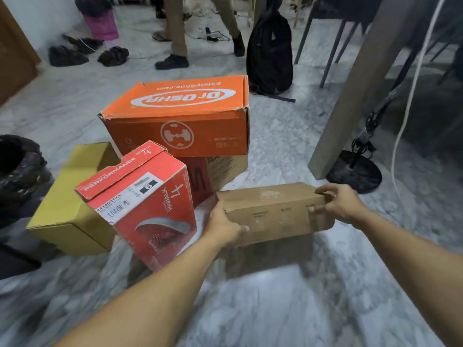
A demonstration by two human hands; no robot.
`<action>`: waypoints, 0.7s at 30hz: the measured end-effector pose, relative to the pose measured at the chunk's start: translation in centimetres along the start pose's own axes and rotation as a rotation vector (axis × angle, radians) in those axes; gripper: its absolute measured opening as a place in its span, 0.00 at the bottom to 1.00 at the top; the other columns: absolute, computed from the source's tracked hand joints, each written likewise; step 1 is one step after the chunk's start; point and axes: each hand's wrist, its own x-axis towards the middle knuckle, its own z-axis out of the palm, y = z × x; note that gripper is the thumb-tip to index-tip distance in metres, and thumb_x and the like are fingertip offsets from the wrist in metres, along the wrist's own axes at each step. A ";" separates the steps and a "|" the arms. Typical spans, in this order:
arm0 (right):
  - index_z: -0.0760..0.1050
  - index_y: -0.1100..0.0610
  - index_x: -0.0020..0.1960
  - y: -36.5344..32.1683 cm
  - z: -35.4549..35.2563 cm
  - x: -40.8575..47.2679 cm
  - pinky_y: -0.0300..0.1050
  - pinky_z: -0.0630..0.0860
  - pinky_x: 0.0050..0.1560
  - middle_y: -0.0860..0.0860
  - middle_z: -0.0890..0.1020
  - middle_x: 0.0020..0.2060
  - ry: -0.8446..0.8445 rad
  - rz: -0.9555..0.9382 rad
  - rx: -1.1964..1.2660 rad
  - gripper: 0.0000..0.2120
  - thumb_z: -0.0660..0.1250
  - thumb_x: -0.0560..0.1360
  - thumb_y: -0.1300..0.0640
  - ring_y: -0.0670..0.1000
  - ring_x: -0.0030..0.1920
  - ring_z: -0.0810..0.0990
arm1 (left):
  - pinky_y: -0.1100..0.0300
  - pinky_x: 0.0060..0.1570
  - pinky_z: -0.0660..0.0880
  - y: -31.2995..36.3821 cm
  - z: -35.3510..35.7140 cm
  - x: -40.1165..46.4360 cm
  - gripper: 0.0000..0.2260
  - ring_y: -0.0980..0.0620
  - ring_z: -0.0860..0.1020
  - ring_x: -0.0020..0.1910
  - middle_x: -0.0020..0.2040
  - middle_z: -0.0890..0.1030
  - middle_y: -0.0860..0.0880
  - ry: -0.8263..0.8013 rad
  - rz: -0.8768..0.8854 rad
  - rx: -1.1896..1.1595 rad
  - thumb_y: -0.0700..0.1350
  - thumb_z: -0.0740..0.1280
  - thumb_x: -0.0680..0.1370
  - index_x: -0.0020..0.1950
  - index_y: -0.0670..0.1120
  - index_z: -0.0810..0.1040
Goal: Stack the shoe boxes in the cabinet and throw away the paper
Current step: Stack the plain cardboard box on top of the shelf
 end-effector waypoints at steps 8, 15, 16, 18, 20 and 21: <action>0.83 0.53 0.55 -5.6 -6.8 -6.3 0.46 0.73 0.50 0.52 0.81 0.51 0.103 -0.169 -0.075 0.24 0.82 0.60 0.51 0.53 0.53 0.77 | 0.54 0.59 0.76 6.1 -3.3 -5.5 0.26 0.47 0.80 0.55 0.55 0.82 0.48 0.141 0.128 0.174 0.41 0.77 0.67 0.64 0.47 0.77; 0.84 0.52 0.52 -11.1 -11.2 -12.8 0.50 0.77 0.53 0.50 0.81 0.48 0.180 -0.306 -0.098 0.21 0.82 0.61 0.49 0.53 0.52 0.79 | 0.61 0.51 0.75 10.7 -7.4 -11.5 0.20 0.51 0.81 0.51 0.52 0.83 0.51 0.232 0.248 0.171 0.39 0.75 0.70 0.61 0.51 0.80; 0.84 0.53 0.53 -12.0 -11.6 -13.6 0.48 0.76 0.54 0.51 0.82 0.49 0.190 -0.340 -0.111 0.22 0.82 0.61 0.49 0.53 0.52 0.79 | 0.59 0.53 0.77 11.2 -8.0 -12.3 0.20 0.50 0.81 0.51 0.52 0.83 0.50 0.246 0.262 0.162 0.40 0.75 0.70 0.61 0.51 0.80; 0.84 0.54 0.54 -13.7 -12.2 -15.2 0.44 0.73 0.51 0.52 0.82 0.49 0.202 -0.393 -0.115 0.23 0.81 0.62 0.48 0.53 0.51 0.79 | 0.54 0.54 0.78 12.2 -9.4 -14.2 0.19 0.50 0.81 0.51 0.52 0.83 0.51 0.288 0.273 0.143 0.43 0.75 0.70 0.60 0.51 0.80; 0.84 0.54 0.54 -15.4 -12.4 -16.9 0.44 0.74 0.49 0.52 0.82 0.49 0.204 -0.431 -0.097 0.21 0.79 0.64 0.46 0.53 0.50 0.79 | 0.56 0.54 0.77 13.0 -10.9 -16.0 0.17 0.50 0.80 0.51 0.51 0.82 0.52 0.350 0.289 0.121 0.47 0.75 0.71 0.60 0.51 0.80; 0.84 0.53 0.53 -16.3 -12.4 -17.6 0.45 0.75 0.48 0.51 0.83 0.49 0.202 -0.440 -0.073 0.20 0.78 0.65 0.45 0.53 0.50 0.80 | 0.57 0.54 0.77 13.3 -11.6 -16.9 0.16 0.50 0.80 0.51 0.51 0.82 0.52 0.385 0.294 0.100 0.48 0.75 0.71 0.59 0.51 0.81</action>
